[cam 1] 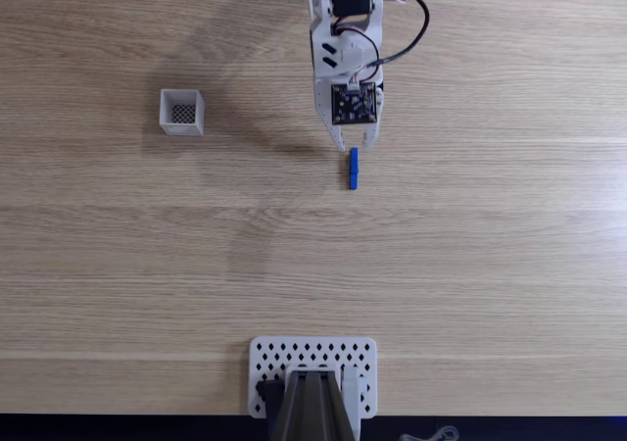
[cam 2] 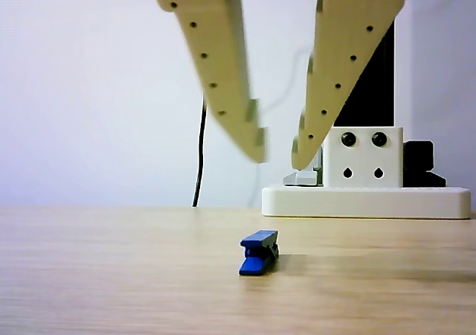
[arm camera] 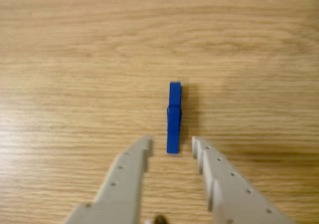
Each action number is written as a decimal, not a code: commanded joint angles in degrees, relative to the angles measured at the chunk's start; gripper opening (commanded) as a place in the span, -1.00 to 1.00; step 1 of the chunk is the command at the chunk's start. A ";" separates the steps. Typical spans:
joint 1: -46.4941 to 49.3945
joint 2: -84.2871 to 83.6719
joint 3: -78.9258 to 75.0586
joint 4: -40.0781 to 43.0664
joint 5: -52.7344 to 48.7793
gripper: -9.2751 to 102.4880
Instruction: Grasp a peg and put it in the crate.
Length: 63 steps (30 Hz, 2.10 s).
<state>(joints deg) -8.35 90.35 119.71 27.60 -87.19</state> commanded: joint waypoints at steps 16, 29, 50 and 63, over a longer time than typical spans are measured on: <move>-0.62 -5.54 -8.44 -2.11 0.70 -0.51; -0.62 -10.28 -12.30 -2.11 0.79 -0.71; 14.85 12.48 24.26 -56.16 0.62 -0.85; 28.56 10.46 28.48 -64.07 0.79 -0.85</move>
<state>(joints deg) 18.90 97.65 149.41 -35.95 -86.84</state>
